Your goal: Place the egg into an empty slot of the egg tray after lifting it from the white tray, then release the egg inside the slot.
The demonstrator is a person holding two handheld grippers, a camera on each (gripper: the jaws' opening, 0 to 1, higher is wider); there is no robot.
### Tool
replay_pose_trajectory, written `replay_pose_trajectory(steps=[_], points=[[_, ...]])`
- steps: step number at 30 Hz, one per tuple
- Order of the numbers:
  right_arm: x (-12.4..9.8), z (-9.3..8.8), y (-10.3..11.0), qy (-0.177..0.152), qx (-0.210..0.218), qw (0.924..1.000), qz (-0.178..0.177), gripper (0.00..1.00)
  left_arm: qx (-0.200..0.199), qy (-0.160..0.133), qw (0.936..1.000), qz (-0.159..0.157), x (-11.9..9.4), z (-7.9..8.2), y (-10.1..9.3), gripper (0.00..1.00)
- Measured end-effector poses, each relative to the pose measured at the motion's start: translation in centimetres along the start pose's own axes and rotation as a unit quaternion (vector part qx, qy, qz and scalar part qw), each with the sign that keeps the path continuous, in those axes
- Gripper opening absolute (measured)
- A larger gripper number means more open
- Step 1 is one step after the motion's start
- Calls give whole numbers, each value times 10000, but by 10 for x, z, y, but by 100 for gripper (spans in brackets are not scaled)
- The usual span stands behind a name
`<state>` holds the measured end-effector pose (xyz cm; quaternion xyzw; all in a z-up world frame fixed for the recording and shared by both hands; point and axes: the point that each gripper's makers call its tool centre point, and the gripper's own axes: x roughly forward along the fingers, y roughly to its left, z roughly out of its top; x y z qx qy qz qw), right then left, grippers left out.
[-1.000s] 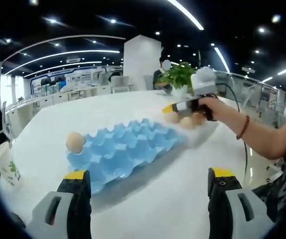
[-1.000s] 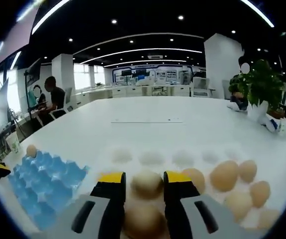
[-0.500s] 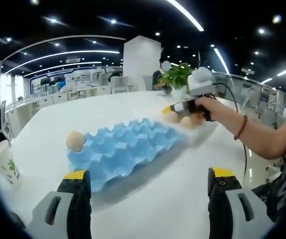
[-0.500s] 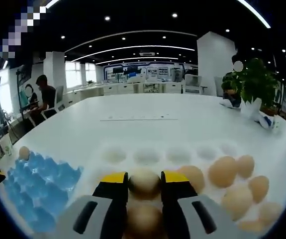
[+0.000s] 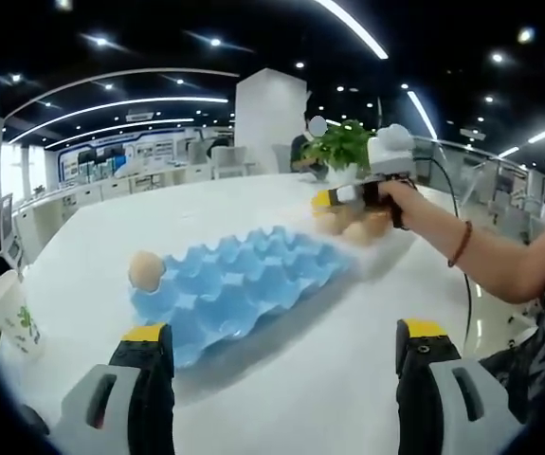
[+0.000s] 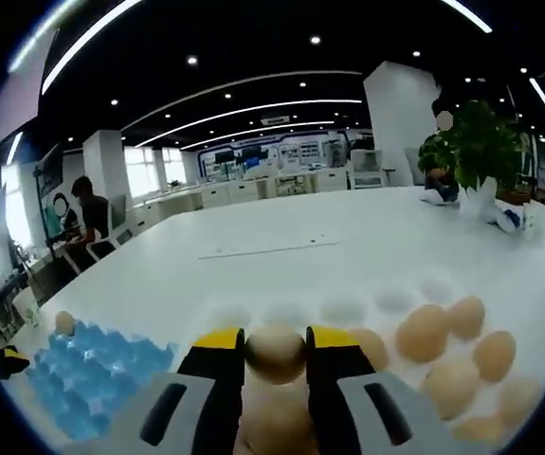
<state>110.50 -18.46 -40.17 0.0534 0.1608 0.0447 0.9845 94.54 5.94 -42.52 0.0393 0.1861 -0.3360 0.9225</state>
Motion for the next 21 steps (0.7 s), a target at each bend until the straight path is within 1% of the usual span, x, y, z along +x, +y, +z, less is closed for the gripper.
replay_pose_trajectory(steps=[6, 9, 12, 20, 21], points=[[0, 2, 5, -2, -71, 9999, 86, 26, 36, -58, 10000, -19, 0, 4, -2, 100], [1, 1, 8, 40, -117, 9999, 107, 26, 26, -45, 10000, -11, -1, 4, -1, 100], [0, 3, 12, -31, -51, 9998, 176, 26, 25, -34, 10000, 27, -3, 3, 0, 100], [-3, 10, 30, -80, -2, 9991, 411, 26, 33, -54, 10000, 31, -6, 3, -2, 100], [-3, 10, 36, -86, -25, 9988, 479, 26, 23, -55, 10000, 15, -5, 3, -3, 100]])
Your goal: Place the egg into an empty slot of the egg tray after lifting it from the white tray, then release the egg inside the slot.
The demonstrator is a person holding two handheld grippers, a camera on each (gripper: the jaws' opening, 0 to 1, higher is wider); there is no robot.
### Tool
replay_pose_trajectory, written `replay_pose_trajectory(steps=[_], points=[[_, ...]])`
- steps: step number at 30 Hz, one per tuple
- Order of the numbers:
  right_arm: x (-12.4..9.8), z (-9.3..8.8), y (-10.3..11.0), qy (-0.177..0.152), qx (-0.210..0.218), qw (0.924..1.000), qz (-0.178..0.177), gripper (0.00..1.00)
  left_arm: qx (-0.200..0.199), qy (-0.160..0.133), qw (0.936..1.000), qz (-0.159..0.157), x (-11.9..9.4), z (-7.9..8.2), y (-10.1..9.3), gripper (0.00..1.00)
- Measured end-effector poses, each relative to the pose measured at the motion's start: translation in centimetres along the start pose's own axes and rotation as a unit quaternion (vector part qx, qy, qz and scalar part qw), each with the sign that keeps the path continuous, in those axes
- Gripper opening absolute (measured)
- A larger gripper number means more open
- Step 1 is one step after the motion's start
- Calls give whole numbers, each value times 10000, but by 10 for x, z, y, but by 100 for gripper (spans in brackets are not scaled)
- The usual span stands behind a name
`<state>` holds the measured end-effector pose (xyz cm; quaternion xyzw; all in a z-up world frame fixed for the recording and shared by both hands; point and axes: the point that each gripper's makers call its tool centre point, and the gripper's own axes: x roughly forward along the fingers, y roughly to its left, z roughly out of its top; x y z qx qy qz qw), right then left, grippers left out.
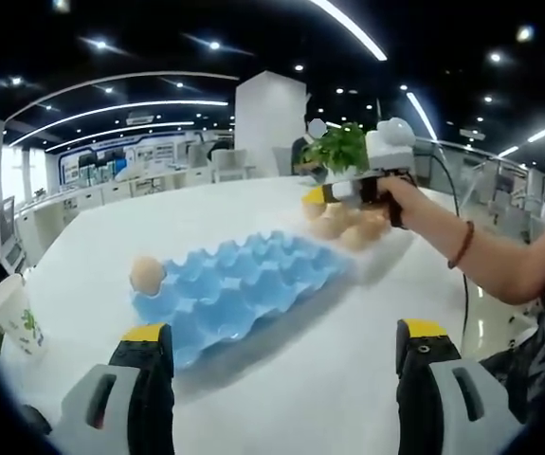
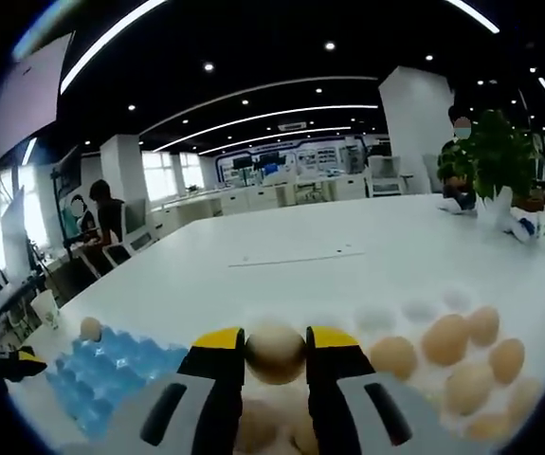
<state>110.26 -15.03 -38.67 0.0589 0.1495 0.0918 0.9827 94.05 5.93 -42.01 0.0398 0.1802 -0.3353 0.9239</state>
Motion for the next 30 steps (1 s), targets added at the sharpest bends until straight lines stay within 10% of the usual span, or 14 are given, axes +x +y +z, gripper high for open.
replay_pose_trajectory(steps=[30], points=[[-6, -13, 138, 109, -335, 9794, 1989, 26, 47, 85, 9999, -80, 4, -3, -3, 100]])
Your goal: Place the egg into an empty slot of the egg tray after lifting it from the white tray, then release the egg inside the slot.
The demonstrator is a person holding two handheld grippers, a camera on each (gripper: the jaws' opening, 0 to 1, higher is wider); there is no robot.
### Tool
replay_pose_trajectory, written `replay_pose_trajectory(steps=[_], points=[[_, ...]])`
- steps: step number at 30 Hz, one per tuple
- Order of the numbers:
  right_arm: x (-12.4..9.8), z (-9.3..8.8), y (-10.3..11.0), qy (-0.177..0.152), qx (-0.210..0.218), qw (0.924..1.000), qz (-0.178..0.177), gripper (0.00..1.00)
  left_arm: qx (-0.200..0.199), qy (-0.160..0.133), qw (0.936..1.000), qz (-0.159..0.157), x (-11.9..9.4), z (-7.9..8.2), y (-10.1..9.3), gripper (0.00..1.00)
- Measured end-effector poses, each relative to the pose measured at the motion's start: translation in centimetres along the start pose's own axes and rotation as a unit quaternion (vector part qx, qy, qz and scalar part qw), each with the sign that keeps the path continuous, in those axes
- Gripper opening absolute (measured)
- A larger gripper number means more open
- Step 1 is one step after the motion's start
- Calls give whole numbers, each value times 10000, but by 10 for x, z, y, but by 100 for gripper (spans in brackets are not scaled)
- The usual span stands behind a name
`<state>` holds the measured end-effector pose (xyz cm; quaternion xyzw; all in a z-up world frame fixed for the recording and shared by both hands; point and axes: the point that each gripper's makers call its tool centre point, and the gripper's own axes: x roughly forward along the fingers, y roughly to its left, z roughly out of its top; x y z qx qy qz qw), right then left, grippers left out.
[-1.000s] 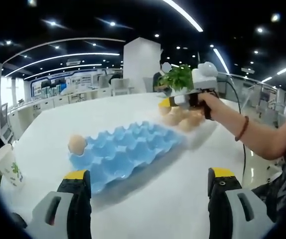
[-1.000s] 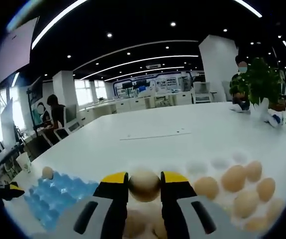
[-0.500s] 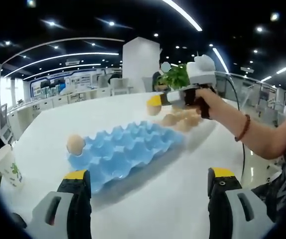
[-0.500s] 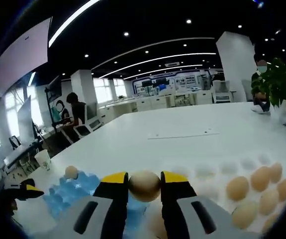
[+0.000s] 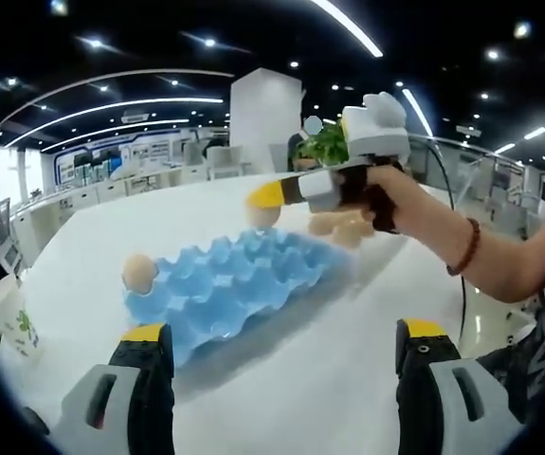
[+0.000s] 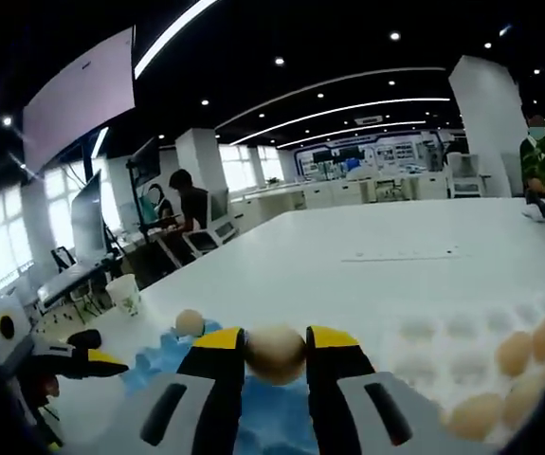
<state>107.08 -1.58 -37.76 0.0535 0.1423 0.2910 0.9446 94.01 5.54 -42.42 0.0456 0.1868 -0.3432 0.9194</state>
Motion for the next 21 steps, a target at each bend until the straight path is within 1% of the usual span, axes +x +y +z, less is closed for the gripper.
replay_pose_trajectory(steps=[3, 7, 11, 17, 21], points=[[6, -3, 17, 59, -207, 9995, 240, 26, 14, 41, 10000, 28, 0, -2, 2, 100], [13, -8, 29, 150, -328, 9987, 348, 26, 7, 59, 10000, 20, 1, -3, 3, 100], [18, -11, 35, 192, -427, 9981, 390, 26, -24, 30, 10000, 27, 0, -3, 4, 100], [23, -11, 39, 184, -372, 9979, 504, 26, -20, 77, 10000, 40, 2, -5, 5, 100], [28, -11, 45, 161, -376, 9973, 614, 26, -18, 58, 10000, -8, 3, -4, 1, 100]])
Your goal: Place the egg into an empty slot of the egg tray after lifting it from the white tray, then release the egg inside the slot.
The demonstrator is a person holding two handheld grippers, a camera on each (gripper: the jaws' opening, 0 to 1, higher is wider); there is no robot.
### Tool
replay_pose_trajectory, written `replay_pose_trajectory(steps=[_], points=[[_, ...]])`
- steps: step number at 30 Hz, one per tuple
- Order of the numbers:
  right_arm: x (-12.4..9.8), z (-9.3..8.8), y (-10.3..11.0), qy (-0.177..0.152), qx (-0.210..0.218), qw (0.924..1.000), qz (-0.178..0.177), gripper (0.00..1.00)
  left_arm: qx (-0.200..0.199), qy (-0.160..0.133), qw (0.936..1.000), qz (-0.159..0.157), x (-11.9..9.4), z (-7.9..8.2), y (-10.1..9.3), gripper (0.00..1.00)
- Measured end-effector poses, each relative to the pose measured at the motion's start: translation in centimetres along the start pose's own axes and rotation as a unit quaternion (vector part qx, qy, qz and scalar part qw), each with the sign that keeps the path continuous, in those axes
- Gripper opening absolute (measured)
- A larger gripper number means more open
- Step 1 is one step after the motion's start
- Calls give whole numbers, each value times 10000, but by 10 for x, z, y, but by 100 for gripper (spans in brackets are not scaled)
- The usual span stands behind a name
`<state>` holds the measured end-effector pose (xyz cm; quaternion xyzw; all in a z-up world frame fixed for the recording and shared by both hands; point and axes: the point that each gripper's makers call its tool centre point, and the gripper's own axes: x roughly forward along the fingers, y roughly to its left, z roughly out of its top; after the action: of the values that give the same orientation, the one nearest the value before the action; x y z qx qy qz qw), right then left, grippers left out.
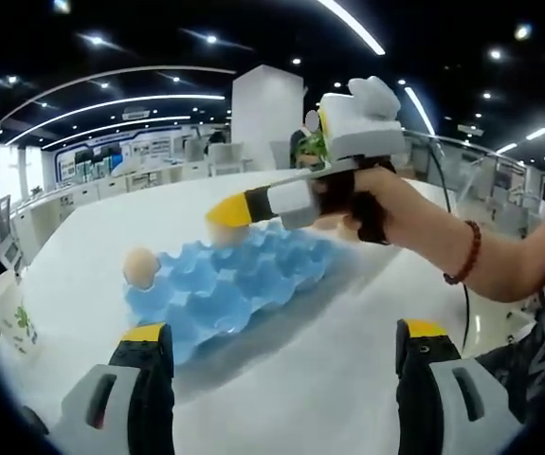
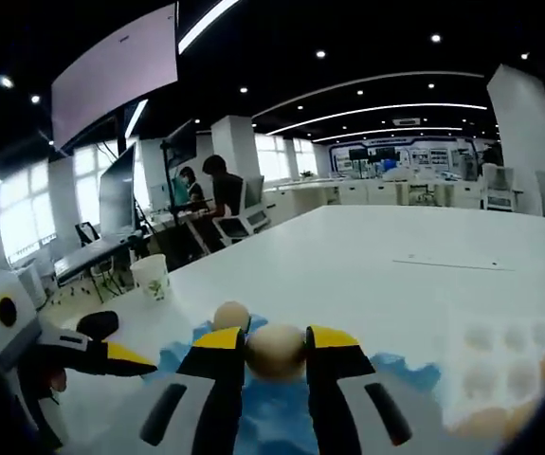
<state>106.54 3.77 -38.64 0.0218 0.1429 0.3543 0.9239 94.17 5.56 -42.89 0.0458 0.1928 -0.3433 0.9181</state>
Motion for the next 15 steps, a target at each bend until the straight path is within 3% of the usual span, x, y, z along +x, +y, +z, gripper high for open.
replay_pose_trajectory(steps=[15], points=[[32, 2, 21, -49, -264, 9993, 255, 26, 23, -4, 10000, -20, 0, 0, 0, 100]])
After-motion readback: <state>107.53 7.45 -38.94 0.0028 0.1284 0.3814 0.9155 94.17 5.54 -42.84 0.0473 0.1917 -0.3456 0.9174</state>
